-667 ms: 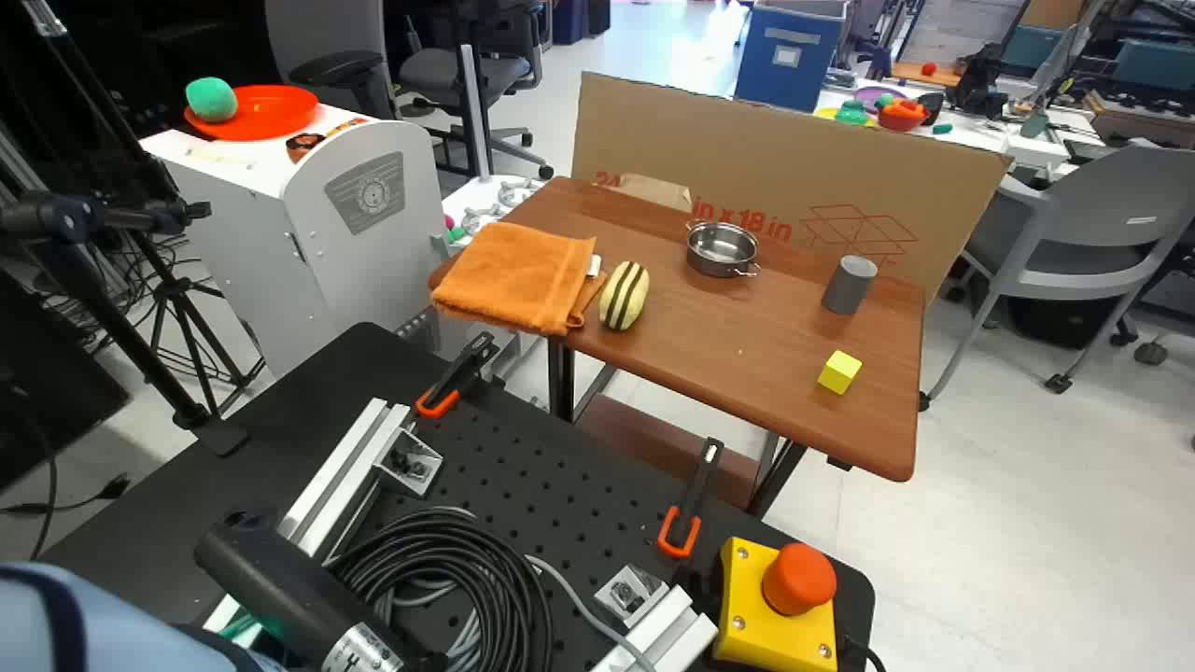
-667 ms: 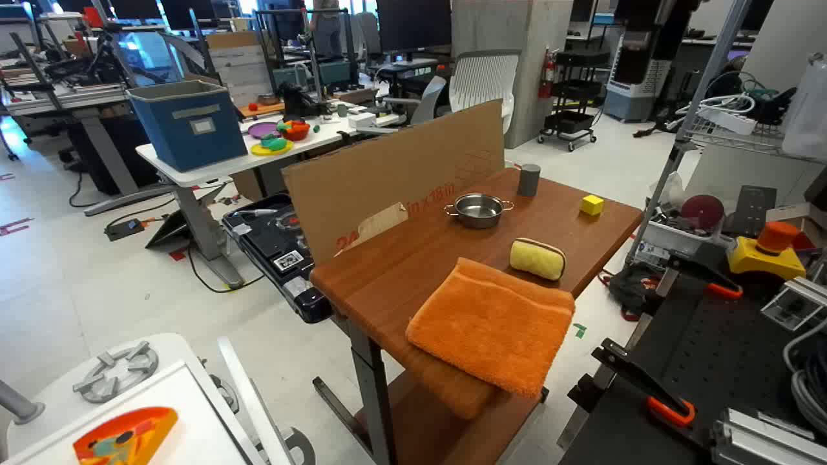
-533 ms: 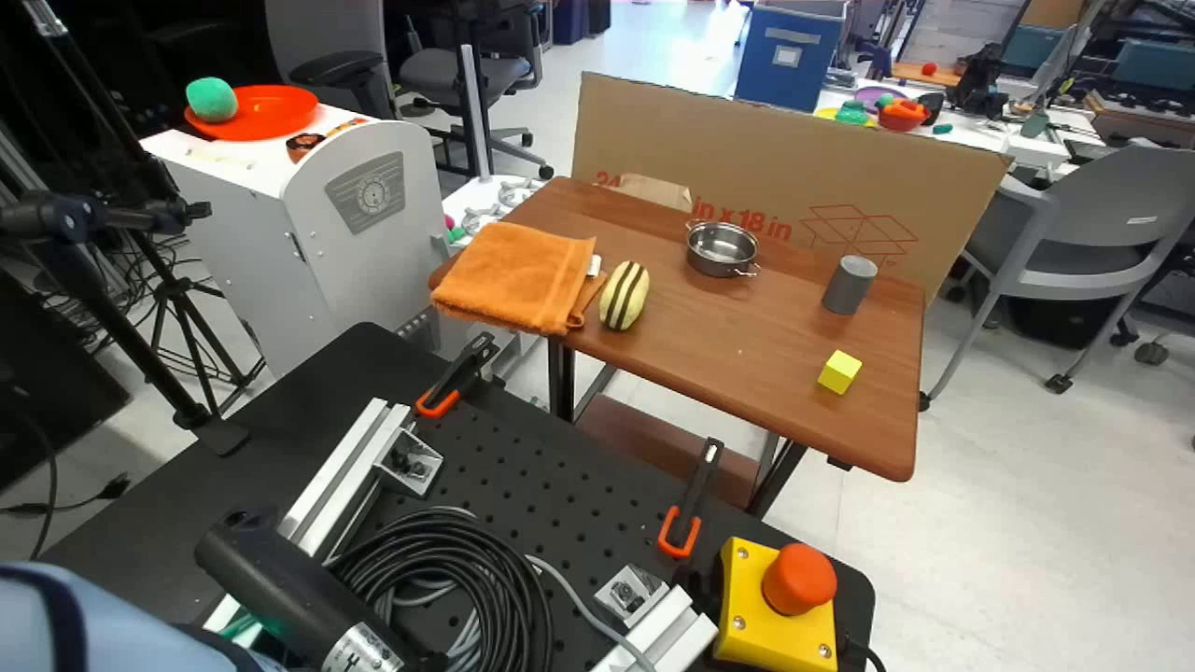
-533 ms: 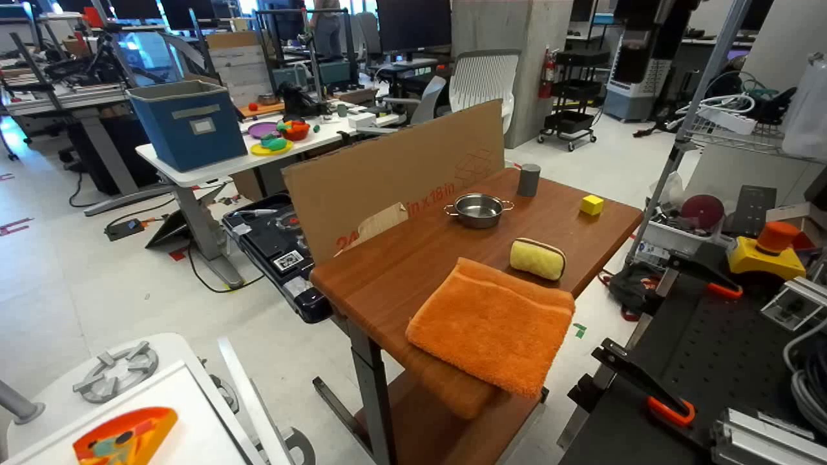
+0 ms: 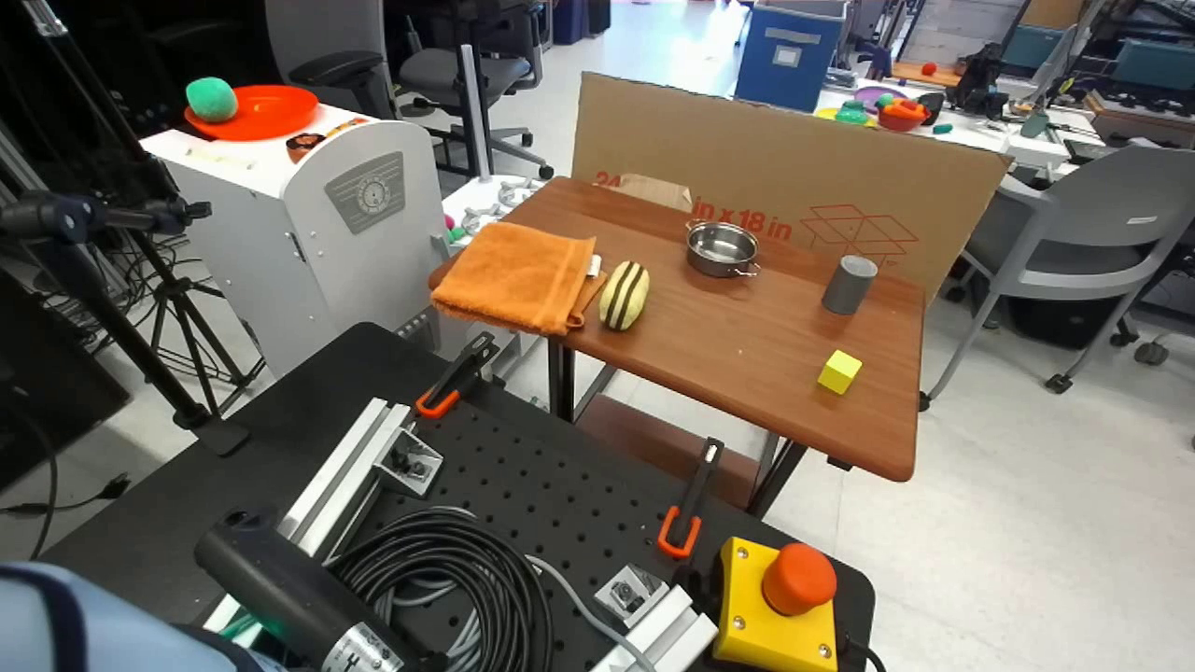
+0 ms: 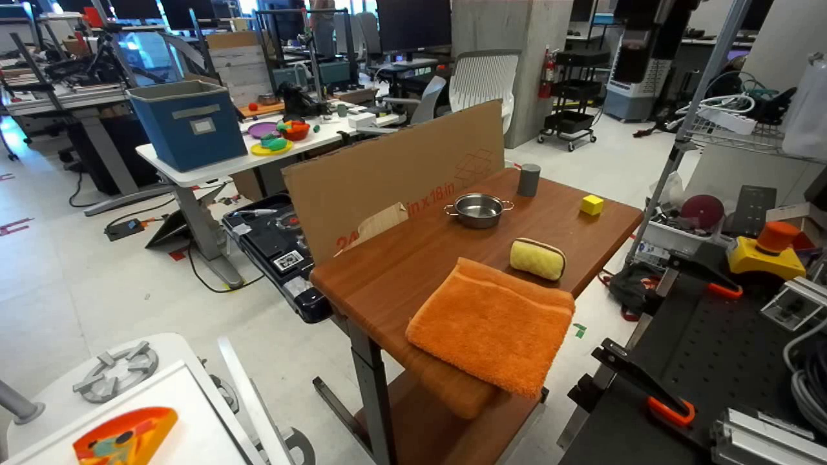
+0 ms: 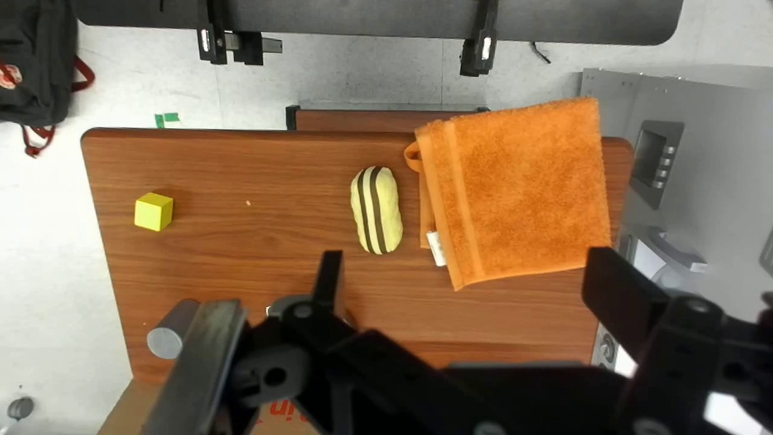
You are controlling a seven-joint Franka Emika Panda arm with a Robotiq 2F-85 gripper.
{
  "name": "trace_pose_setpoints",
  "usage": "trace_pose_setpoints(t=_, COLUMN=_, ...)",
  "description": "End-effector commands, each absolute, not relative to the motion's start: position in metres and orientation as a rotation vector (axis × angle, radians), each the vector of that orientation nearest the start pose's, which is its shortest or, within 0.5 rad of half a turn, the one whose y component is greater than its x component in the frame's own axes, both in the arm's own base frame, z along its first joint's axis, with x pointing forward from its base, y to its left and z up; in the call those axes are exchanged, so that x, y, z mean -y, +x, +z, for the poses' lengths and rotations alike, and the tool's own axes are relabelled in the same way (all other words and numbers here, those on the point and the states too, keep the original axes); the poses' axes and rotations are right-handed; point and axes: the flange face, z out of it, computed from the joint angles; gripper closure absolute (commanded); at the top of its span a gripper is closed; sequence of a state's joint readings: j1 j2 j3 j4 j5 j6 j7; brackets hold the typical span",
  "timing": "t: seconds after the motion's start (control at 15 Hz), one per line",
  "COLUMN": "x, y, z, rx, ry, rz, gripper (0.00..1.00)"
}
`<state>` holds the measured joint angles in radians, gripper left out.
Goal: Put the brown object in the pot
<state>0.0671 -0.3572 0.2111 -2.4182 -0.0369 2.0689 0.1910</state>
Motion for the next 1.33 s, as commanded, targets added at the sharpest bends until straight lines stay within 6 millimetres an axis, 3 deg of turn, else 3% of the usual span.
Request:
trace_pose_setpoints(t=0.0, x=-0.120, y=0.417, z=0.441, rx=0.149, ry=-3.241, rz=-0.038, gripper=0.00)
trace_pose_setpoints(t=0.2, x=-0.118, y=0.421, z=0.439, rx=0.122, ry=-3.257, rz=-0.043, gripper=0.00)
trace_pose_setpoints(t=0.47, x=-0.097, y=0.439, z=0.417, rx=0.064, ry=-3.262, rz=-0.034, gripper=0.00)
trace_pose_setpoints(t=0.8, x=-0.065, y=0.478, z=0.348, rx=0.027, ry=-3.239, rz=0.022, gripper=0.00)
trace_pose_setpoints(t=1.27, x=-0.057, y=0.511, z=0.244, rx=0.005, ry=-3.229, rz=0.176, gripper=0.00)
